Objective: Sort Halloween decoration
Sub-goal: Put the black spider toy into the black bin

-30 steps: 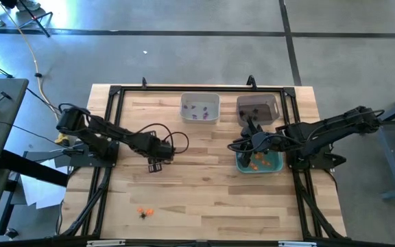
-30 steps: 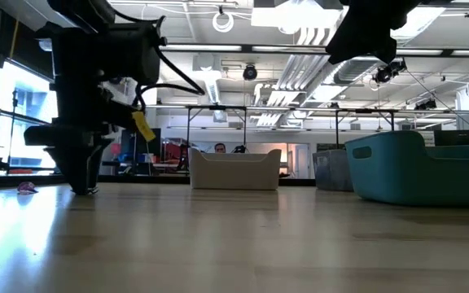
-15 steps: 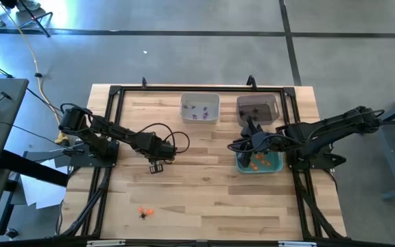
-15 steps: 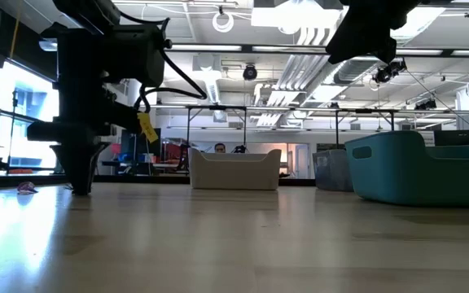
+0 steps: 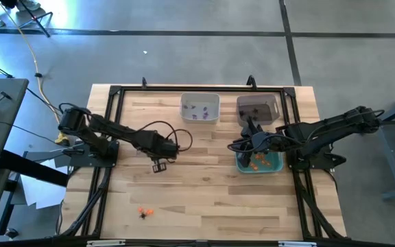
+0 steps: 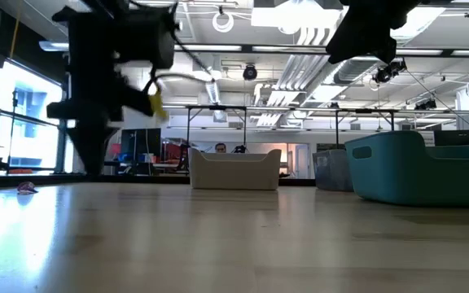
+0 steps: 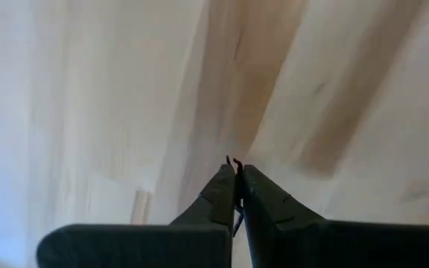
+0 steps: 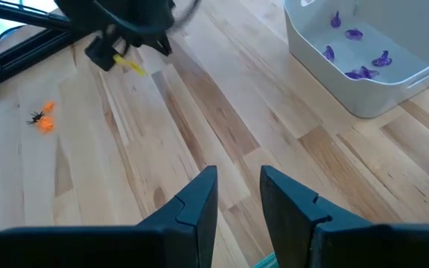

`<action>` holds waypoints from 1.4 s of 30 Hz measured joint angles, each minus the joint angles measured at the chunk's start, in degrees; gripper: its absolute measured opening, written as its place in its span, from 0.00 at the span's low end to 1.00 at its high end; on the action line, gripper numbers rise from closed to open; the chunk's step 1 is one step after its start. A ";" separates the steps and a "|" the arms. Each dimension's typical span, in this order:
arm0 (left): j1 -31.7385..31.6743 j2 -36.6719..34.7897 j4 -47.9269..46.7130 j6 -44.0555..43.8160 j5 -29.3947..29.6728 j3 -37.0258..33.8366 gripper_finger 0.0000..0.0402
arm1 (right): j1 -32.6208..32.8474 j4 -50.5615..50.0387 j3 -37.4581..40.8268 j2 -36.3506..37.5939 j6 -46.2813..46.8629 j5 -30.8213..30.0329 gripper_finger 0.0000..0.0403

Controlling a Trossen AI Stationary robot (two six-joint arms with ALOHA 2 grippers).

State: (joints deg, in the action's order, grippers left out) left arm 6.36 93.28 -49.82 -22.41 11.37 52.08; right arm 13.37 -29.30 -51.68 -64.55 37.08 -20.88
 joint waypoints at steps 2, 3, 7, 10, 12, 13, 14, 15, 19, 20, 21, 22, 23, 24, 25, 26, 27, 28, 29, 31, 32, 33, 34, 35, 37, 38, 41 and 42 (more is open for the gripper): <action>0.29 -1.60 -0.25 -0.32 0.16 1.07 0.00 | 0.00 -0.33 0.00 -0.02 0.08 0.00 0.25; 0.37 -2.27 -0.81 -0.72 0.16 1.31 0.00 | 0.00 -0.40 0.00 0.00 0.00 0.00 0.25; 0.40 -6.41 -0.45 -1.80 0.49 2.91 0.00 | 0.00 -0.44 0.00 0.00 -0.05 0.00 0.25; 0.40 -9.47 -0.66 -3.04 1.43 3.62 0.00 | 0.00 -0.42 0.00 0.00 -0.05 0.00 0.25; 0.48 -11.99 0.73 -3.12 2.20 4.73 0.00 | 0.00 -0.43 0.00 0.00 -0.05 -0.14 0.25; 0.67 -13.22 1.72 -3.26 2.77 5.09 0.00 | 0.00 -0.39 0.00 -0.02 -0.05 -0.53 0.25; 0.94 -14.46 2.59 -3.43 3.46 5.34 0.00 | 0.01 -0.08 0.00 -0.23 0.01 -1.34 0.25; 1.30 -15.54 4.25 -3.28 4.13 5.49 0.00 | 0.01 0.29 0.00 -0.54 0.07 -2.07 0.25; 3.27 -20.04 15.65 0.52 5.19 5.76 0.00 | 0.00 2.75 0.02 -2.74 -0.15 -4.92 0.25; 3.97 -20.73 19.11 2.00 5.96 5.80 0.00 | 0.00 3.17 0.02 -3.58 -0.94 -5.79 0.25; 4.64 -21.30 22.30 3.92 7.02 5.81 0.00 | 0.00 4.85 0.03 -4.62 -2.10 -6.61 0.25; 5.35 -21.89 25.43 6.15 8.32 5.81 0.00 | 0.00 7.61 0.02 -5.70 -3.95 -7.46 0.25; 6.02 -22.29 28.88 8.52 9.69 5.81 0.00 | 0.00 9.95 0.02 -6.83 -6.03 -8.26 0.25; 6.64 -22.48 32.46 10.92 10.94 5.87 0.00 | 0.00 12.79 0.03 -8.11 -8.55 -9.02 0.25; 7.14 -22.61 35.44 13.27 11.74 5.94 0.00 | 0.00 16.79 0.04 -9.46 -11.45 -9.16 0.25; 7.52 -22.73 37.80 15.63 12.19 5.90 0.00 | 0.00 21.29 0.04 -10.80 -14.74 -9.19 0.25; 7.81 -22.64 40.60 17.80 12.41 5.84 0.00 | 0.01 25.74 0.04 -12.10 -18.03 -9.22 0.25; 8.00 -22.30 43.50 19.60 12.47 5.91 0.00 | 0.02 30.53 0.04 -13.49 -21.27 -9.11 0.25; 8.07 -22.13 45.21 21.16 12.47 5.94 0.00 | 0.02 35.62 0.04 -14.85 -24.49 -8.78 0.25; 8.08 -21.59 47.62 23.65 12.53 5.87 0.00 | 0.02 43.52 0.02 -17.06 -30.16 -7.53 0.25; 8.07 -21.25 48.58 24.49 12.90 5.93 0.00 | 0.11 46.71 0.02 -17.94 -32.52 -7.50 0.25; 8.07 -21.12 48.54 25.11 13.98 5.84 0.00 | 0.17 49.62 0.02 -18.68 -34.77 -7.49 0.25; 8.07 -20.92 48.89 25.80 15.24 5.81 0.00 | 0.17 51.28 0.02 -19.15 -36.31 -7.56 0.25; 8.07 -20.71 49.72 26.45 16.28 5.82 0.00 | 0.17 51.99 0.02 -19.28 -37.52 -7.58 0.25; 8.05 -20.66 49.82 27.04 17.90 5.85 0.00 | 0.17 53.99 0.04 -19.44 -38.51 -7.62 0.25; 8.05 -20.66 49.80 27.09 18.17 5.85 0.00 | 0.17 54.82 0.00 -19.45 -38.59 -7.63 0.25; 8.05 -20.66 50.01 27.17 18.19 5.85 0.00 | 0.14 58.15 0.02 -19.71 -39.68 -6.10 0.25; 8.05 -20.65 50.28 27.17 18.16 5.85 0.00 | 0.13 59.12 0.02 -19.76 -39.98 -5.32 0.25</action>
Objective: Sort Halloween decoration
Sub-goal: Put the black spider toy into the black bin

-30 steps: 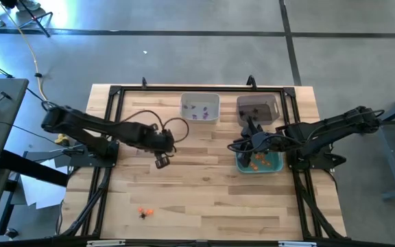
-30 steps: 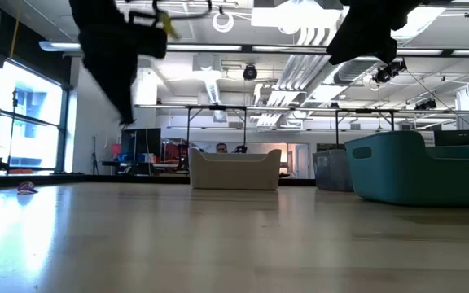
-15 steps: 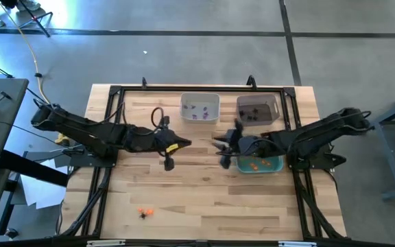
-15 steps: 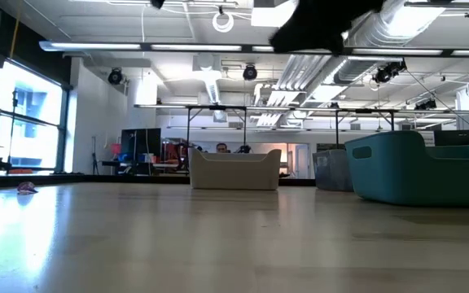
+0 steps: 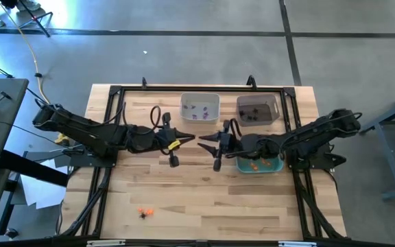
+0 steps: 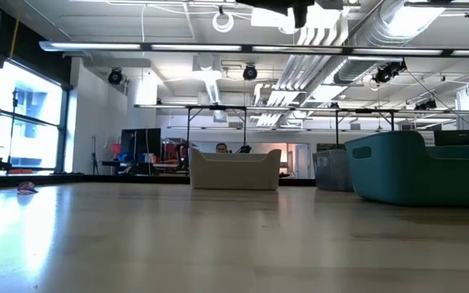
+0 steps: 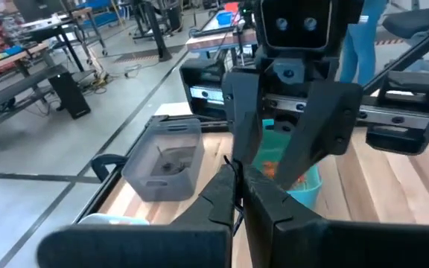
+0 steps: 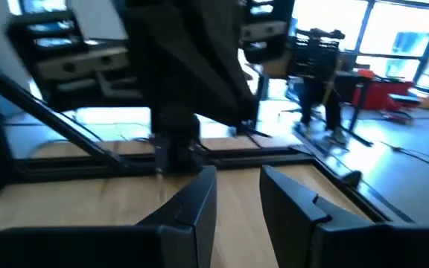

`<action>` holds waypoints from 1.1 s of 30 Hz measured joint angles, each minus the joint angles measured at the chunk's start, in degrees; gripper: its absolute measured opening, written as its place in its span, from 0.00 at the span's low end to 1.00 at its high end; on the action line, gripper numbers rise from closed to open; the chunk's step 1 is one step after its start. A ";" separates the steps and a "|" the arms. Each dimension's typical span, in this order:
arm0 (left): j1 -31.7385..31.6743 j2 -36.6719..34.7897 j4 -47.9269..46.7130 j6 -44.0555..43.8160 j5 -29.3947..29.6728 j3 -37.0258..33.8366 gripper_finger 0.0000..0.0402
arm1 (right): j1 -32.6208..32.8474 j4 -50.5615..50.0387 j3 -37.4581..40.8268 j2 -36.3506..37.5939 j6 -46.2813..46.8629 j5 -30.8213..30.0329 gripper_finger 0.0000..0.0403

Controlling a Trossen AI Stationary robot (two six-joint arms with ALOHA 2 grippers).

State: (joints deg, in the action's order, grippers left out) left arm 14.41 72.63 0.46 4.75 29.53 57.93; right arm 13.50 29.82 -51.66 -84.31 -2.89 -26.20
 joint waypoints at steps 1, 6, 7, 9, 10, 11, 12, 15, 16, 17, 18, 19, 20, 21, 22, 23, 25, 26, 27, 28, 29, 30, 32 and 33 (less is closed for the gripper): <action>0.00 0.01 0.30 0.00 -0.14 0.00 0.00 | 0.00 0.58 0.00 -0.04 -0.02 0.86 0.25; 0.00 2.31 2.42 0.01 -0.60 -0.02 0.00 | 0.00 1.82 0.00 -0.20 -0.16 2.56 0.25; 0.00 3.05 3.28 0.02 -0.59 -0.02 0.00 | 0.00 1.84 0.00 -0.20 -0.16 2.59 0.25; -0.05 4.15 3.99 0.02 -0.45 -0.02 0.00 | 0.00 1.46 0.02 -0.20 -0.13 2.41 0.25; -0.11 4.62 4.16 0.02 -0.38 -0.02 0.00 | 0.00 1.28 0.06 -0.22 -0.13 2.41 0.25; -0.15 5.06 4.45 0.03 -0.12 -0.01 0.00 | 0.00 1.19 0.09 -0.24 -0.12 2.22 0.25; -0.15 5.28 4.62 0.04 0.28 0.00 0.00 | 0.01 0.99 0.11 -0.24 -0.09 2.04 0.25; -0.15 5.23 4.65 0.02 1.08 0.00 0.00 | 0.00 0.69 0.11 -0.24 -0.11 2.08 0.25; -0.12 5.01 4.50 0.02 1.10 0.00 0.00 | 0.00 0.41 0.11 -0.24 -0.13 2.05 0.25; -0.04 4.74 4.31 0.02 0.98 0.00 0.00 | 0.00 0.06 0.08 -0.24 -0.16 1.81 0.25; 0.13 4.38 4.23 0.04 0.78 -0.02 0.00 | 0.00 -0.23 0.02 -0.24 -0.16 1.28 0.25; 0.30 4.09 4.42 0.32 0.84 -0.02 0.00 | 0.02 -0.51 -0.02 -0.22 -0.19 0.48 0.25; 0.46 3.76 4.55 0.46 0.82 -0.02 0.00 | 0.00 -0.83 -0.02 -0.22 -0.63 -0.38 0.25; 0.74 3.47 4.63 0.52 0.80 -0.02 0.00 | 0.00 -0.99 -0.02 -0.22 -1.20 -1.08 0.25; 0.99 3.32 4.70 0.52 0.64 -0.01 0.00 | -0.02 -0.99 -0.02 -0.22 -1.82 -1.72 0.25; 1.25 3.27 4.62 0.50 0.59 0.00 0.00 | -0.02 -0.90 -0.02 -0.21 -2.15 -2.56 0.25; 1.65 3.27 4.57 0.54 0.57 0.00 0.00 | -0.05 -0.66 -0.02 -0.20 -2.59 -3.73 0.25; 1.89 3.27 4.56 0.78 0.60 0.00 0.00 | -0.11 -0.35 -0.02 -0.20 -2.73 -3.75 0.25; 2.05 3.27 4.58 0.94 0.60 0.00 0.00 | -0.13 -0.08 -0.02 -0.18 -2.71 -3.63 0.25; 2.22 3.27 4.58 0.99 0.60 0.00 0.00 | -0.13 0.08 -0.02 -0.18 -2.59 -3.30 0.25; 2.27 3.27 4.58 1.04 0.62 0.00 0.00 | -0.25 0.12 -0.02 -0.18 -2.39 -2.76 0.25; 2.27 3.27 4.58 1.12 0.62 0.00 0.00 | -0.36 0.11 -0.02 -0.18 -2.05 -2.09 0.25; 2.27 3.27 4.60 1.47 0.60 0.00 0.00 | -0.44 0.12 -0.02 -0.18 -0.90 -0.59 0.25; 2.27 3.27 4.66 1.51 0.61 0.00 0.00 | -0.46 0.16 -0.02 -0.18 -0.51 0.14 0.25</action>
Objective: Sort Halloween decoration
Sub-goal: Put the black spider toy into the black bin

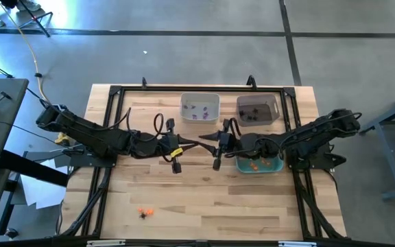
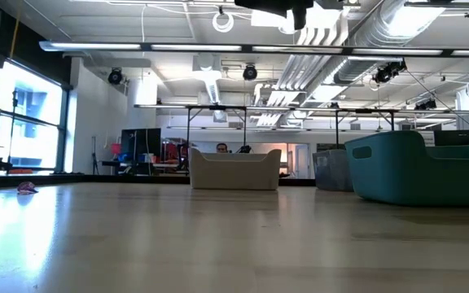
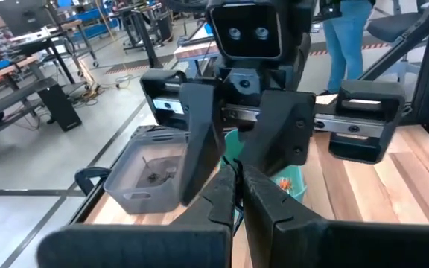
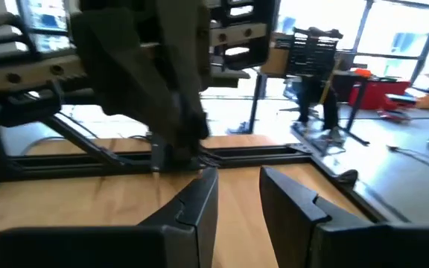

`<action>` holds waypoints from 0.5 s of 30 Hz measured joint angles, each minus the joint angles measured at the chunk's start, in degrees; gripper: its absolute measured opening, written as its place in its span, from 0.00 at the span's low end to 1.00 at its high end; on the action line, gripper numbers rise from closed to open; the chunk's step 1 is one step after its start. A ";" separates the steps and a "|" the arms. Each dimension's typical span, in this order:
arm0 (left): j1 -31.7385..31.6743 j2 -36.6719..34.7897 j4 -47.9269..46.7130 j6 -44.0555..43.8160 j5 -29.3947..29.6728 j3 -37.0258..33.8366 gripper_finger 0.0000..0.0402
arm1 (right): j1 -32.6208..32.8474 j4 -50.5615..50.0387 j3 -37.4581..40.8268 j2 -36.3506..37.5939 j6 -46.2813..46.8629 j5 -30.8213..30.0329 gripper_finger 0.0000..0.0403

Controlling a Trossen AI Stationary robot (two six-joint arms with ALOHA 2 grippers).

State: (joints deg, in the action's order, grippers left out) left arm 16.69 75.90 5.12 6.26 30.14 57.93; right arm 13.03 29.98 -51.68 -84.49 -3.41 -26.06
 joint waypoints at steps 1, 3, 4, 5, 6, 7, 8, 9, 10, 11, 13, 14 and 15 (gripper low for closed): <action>-0.05 -0.02 0.01 0.00 0.04 0.00 0.00 | -0.04 0.17 0.00 0.00 0.42 0.90 0.25; -0.37 -0.02 -0.06 0.00 -0.05 0.00 0.00 | -0.04 0.62 0.00 0.04 0.57 2.31 0.25; -0.57 -0.02 -0.06 -0.02 -0.36 0.00 0.00 | -0.04 0.90 0.00 0.04 0.58 2.60 0.25; -0.71 -0.02 0.02 -0.08 -1.19 0.00 0.00 | -0.04 1.14 0.00 0.04 0.55 2.71 0.25; -0.90 -0.02 0.11 -0.14 -1.78 0.00 0.00 | -0.04 1.46 0.00 0.04 0.53 2.70 0.25; -0.98 -0.02 0.38 -0.15 -2.47 0.00 0.00 | -0.04 1.64 0.00 0.04 0.52 2.72 0.25; -0.98 -0.02 0.74 -0.10 -2.68 0.00 0.00 | -0.04 1.72 0.00 0.04 0.50 2.70 0.25; -0.98 -0.02 1.08 -0.05 -2.72 0.00 0.00 | -0.04 1.75 0.00 0.04 0.49 2.76 0.25; -0.98 -0.02 1.27 -0.04 -2.76 0.00 0.00 | -0.04 1.73 0.00 0.04 0.52 3.15 0.25; -0.98 -0.02 1.21 -0.02 -2.77 0.00 0.00 | -0.04 1.75 0.00 0.04 0.57 4.11 0.25; -1.14 -0.02 1.18 -0.02 -2.87 0.00 0.00 | -0.04 1.82 0.00 0.04 1.10 5.84 0.25; -1.29 -0.02 1.25 -0.03 -2.97 0.00 0.00 | -0.04 1.96 0.00 0.04 1.46 6.53 0.25; -1.32 -0.04 1.29 -0.04 -3.11 0.00 0.00 | -0.04 2.20 0.00 0.04 1.60 6.96 0.25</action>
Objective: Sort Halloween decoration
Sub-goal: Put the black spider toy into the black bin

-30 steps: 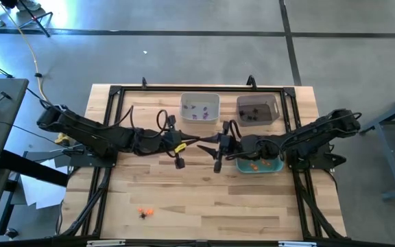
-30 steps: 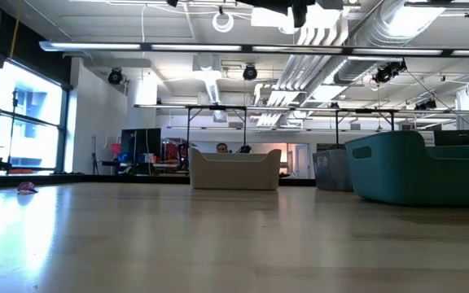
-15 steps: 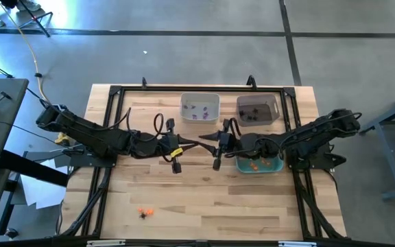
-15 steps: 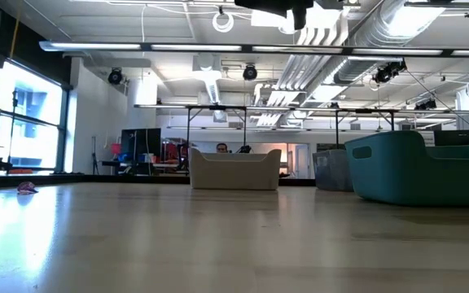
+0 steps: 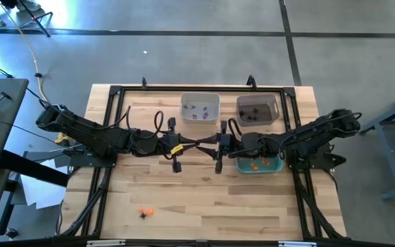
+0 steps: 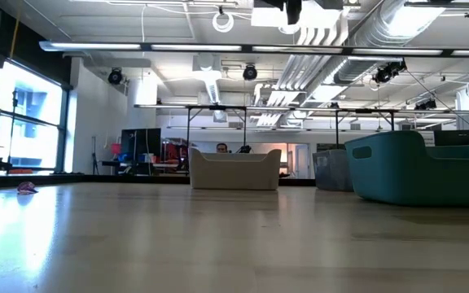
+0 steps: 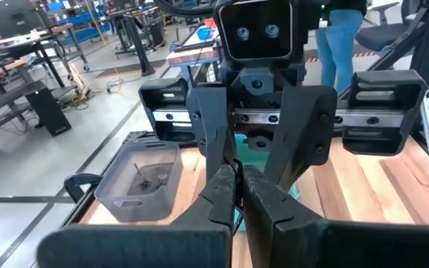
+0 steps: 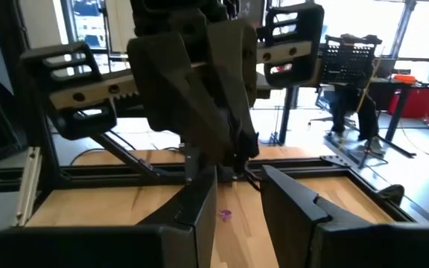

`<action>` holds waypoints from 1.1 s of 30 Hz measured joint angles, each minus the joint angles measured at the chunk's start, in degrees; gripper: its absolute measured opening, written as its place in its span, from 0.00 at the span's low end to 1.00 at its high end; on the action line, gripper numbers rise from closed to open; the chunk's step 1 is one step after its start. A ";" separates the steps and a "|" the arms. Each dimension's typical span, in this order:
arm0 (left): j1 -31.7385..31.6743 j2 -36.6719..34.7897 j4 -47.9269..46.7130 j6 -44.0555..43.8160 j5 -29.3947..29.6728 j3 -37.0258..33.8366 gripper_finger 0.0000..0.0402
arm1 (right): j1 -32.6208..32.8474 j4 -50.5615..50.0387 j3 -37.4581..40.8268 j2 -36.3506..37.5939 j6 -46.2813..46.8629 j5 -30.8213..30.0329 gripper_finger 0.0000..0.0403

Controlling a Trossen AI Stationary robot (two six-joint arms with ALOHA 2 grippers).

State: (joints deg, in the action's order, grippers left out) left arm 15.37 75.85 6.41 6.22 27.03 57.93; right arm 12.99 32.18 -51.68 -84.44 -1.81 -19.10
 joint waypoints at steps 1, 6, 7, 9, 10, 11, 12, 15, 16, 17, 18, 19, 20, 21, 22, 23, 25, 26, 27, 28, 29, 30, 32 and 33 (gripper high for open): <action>-0.06 0.00 -0.02 0.00 -0.17 0.00 0.00 | -0.02 0.23 0.00 0.00 0.07 0.22 0.25; -0.32 -0.02 0.02 -0.51 -1.39 0.02 0.00 | -0.02 1.02 0.00 0.00 -0.14 0.56 0.25; -0.30 -0.02 0.02 -0.57 -1.46 0.02 0.00 | -0.01 1.05 0.00 0.00 -0.15 0.68 0.25; -0.32 -0.02 0.01 -0.59 -1.44 0.02 0.00 | 0.00 1.09 0.00 0.00 -0.66 0.73 0.25; -0.36 -0.02 -0.01 -0.58 -1.44 0.02 0.00 | 0.00 1.16 0.00 0.00 -0.72 0.74 0.25; -0.36 -0.02 -0.01 -0.56 -1.43 0.02 0.00 | 0.00 1.30 0.00 0.00 -0.72 0.75 0.24; -0.36 -0.02 0.08 -0.53 -1.43 0.02 0.00 | 0.00 1.34 0.00 0.00 -0.74 0.75 0.24; -0.36 -0.02 0.46 -0.48 -1.43 0.02 0.00 | 0.02 1.44 0.00 0.00 -1.09 0.79 0.20; -0.36 -0.02 0.50 -0.43 -1.39 0.02 0.00 | 0.00 1.47 0.00 0.00 -1.11 0.81 0.18; -0.36 -0.02 0.51 -0.39 -1.34 0.02 0.00 | 0.01 1.45 0.00 0.00 -1.18 0.80 0.16; -0.36 -0.02 0.51 -0.39 -1.34 0.02 0.00 | 0.02 1.43 0.00 0.00 -1.24 0.79 0.12; -0.34 -0.02 0.53 -0.39 -1.30 0.02 0.00 | 0.02 1.40 0.00 0.00 -1.30 0.79 0.09; -0.34 -0.02 0.57 -0.39 -1.30 0.02 0.00 | 0.02 1.31 0.00 0.00 -1.68 0.74 0.05; -0.34 -0.02 0.58 -0.39 -1.32 0.02 0.00 | 0.02 1.25 0.00 0.00 -1.99 0.69 0.03; -0.34 -0.02 0.57 -0.15 -1.30 0.02 0.00 | 0.00 1.27 0.00 0.00 -2.20 0.68 0.02; -0.34 -0.02 0.60 -0.09 -1.31 0.02 0.00 | 0.00 1.27 0.00 0.00 -2.10 0.64 0.02; -0.34 -0.02 0.64 -0.05 -1.32 0.02 0.00 | 0.00 1.30 0.00 0.00 -1.67 0.64 0.02; -0.33 -0.02 0.62 -0.03 -1.34 0.02 0.00 | 0.00 1.27 0.00 0.00 -1.81 0.64 0.01; -0.32 -0.02 0.62 0.01 -1.34 0.02 0.00 | 0.00 1.30 0.00 0.00 -2.10 0.64 0.01; -0.32 -0.02 0.62 0.02 -1.34 0.02 0.00 | 0.00 1.30 0.00 0.00 -2.14 0.64 0.01; -0.32 -0.02 0.62 0.02 -1.34 0.02 0.00 | 0.00 1.29 0.00 0.00 -2.06 0.64 0.01; -0.32 -0.02 0.60 0.02 -1.35 0.02 0.00 | 0.00 1.27 0.00 0.00 -1.87 0.64 0.01; -0.32 -0.02 0.60 0.02 -1.36 0.02 0.00 | 0.00 1.27 0.00 0.00 -1.97 0.64 0.01; -0.32 -0.02 0.58 0.02 -1.38 0.02 0.00 | 0.00 1.25 0.00 0.00 -1.98 0.64 0.01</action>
State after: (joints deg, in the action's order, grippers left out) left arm 15.05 75.83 6.99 6.24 25.66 57.95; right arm 12.99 33.43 -51.68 -84.44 -3.79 -18.46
